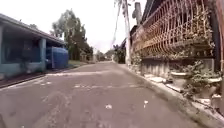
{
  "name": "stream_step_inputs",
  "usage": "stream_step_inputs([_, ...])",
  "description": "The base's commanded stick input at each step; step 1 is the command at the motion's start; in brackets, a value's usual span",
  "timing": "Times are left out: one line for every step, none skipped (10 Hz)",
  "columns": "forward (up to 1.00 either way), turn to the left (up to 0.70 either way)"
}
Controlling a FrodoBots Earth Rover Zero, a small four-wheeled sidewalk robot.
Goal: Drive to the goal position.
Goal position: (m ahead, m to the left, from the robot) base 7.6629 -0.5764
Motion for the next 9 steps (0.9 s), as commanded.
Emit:
stream_step_inputs([0.7, 0.28])
stream_step_inputs([0.7, 0.0])
stream_step_inputs([0.7, 0.0])
stream_step_inputs([0.7, 0.0])
stream_step_inputs([0.7, 0.0])
stream_step_inputs([0.7, 0.0])
stream_step_inputs([0.7, 0.0])
stream_step_inputs([0.7, 0.0])
stream_step_inputs([0.7, 0.0])
